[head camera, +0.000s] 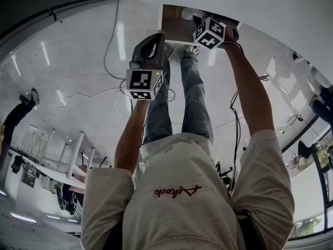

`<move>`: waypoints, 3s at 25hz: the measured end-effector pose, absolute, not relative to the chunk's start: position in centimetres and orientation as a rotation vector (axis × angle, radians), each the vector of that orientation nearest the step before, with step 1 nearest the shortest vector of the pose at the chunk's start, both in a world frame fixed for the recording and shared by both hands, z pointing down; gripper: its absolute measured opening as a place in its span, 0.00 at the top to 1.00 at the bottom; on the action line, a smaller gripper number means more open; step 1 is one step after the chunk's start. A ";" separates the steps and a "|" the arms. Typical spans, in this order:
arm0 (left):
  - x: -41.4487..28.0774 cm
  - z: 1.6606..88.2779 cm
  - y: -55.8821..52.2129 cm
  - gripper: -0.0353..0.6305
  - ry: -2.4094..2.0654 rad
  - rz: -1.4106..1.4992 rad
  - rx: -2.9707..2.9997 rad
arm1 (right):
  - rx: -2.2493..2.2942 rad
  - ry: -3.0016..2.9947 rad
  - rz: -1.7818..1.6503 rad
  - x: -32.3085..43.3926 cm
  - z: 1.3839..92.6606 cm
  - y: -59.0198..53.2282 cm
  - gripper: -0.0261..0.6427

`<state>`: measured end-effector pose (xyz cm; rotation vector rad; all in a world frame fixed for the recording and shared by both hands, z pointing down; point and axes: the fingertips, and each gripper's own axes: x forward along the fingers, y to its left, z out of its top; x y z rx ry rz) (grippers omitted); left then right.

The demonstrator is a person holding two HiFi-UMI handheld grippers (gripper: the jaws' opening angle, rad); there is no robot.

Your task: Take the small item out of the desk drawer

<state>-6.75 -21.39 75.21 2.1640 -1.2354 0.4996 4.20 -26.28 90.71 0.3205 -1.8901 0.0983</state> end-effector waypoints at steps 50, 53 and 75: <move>-5.9 73.8 -19.4 0.93 -1.228 0.490 2.204 | 0.540 -1.902 -0.017 5.1 85.7 -25.9 0.94; -5.9 73.6 -19.5 0.93 -1.227 0.492 2.210 | 0.568 -1.924 -0.041 5.1 84.3 -25.5 0.94; -4.6 70.6 -18.7 0.93 -1.248 0.462 2.238 | 1.153 -2.149 0.276 8.2 71.5 -21.1 0.94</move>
